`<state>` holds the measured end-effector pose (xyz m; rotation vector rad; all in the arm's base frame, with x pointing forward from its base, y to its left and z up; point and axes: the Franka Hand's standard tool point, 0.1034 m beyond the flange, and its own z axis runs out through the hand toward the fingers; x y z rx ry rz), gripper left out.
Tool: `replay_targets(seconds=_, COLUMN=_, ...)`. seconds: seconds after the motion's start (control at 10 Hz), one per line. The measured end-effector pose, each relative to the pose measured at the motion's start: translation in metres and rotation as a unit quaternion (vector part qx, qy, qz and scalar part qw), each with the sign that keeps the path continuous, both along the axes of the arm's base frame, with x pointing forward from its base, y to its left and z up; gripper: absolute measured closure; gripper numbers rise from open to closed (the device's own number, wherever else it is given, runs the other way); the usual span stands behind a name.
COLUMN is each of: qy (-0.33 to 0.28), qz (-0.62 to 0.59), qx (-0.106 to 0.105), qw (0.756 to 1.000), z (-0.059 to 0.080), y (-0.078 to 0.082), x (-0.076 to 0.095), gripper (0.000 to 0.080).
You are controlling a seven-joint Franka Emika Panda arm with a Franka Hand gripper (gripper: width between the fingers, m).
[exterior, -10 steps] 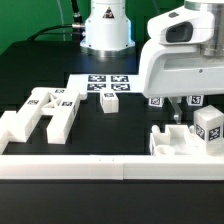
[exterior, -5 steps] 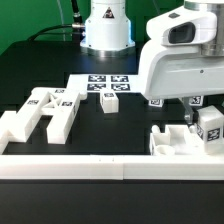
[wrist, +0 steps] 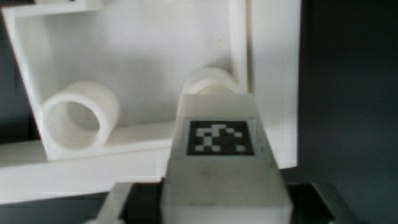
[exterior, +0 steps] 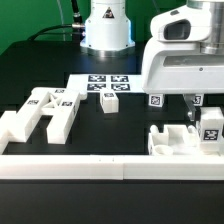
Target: Assemble chair
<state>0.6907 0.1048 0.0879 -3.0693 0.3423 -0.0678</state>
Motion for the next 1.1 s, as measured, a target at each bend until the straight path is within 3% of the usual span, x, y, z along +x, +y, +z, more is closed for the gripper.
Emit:
replay_targets(seconds=0.2, qy=-0.001, qz=-0.088, qx=0.005, qw=0.996, z=-0.0007, y=0.0004, x=0.0009, gripper=0.0506)
replay_targets(seconds=0.7, qy=0.012, qz=-0.317, qx=0.017, qw=0.948, z=-0.0015, y=0.0021, x=-0.0004, gripper=0.0506)
replay_targets(seconds=0.9, qy=0.015, qz=-0.38, qx=0.02, qw=0.925, z=-0.0017, y=0.001, x=-0.0006, gripper=0.0506)
replay_targets(seconds=1.1, qy=0.015, qz=-0.387, qx=0.02, qw=0.922, z=-0.0022, y=0.001, x=-0.0007, gripper=0.0506)
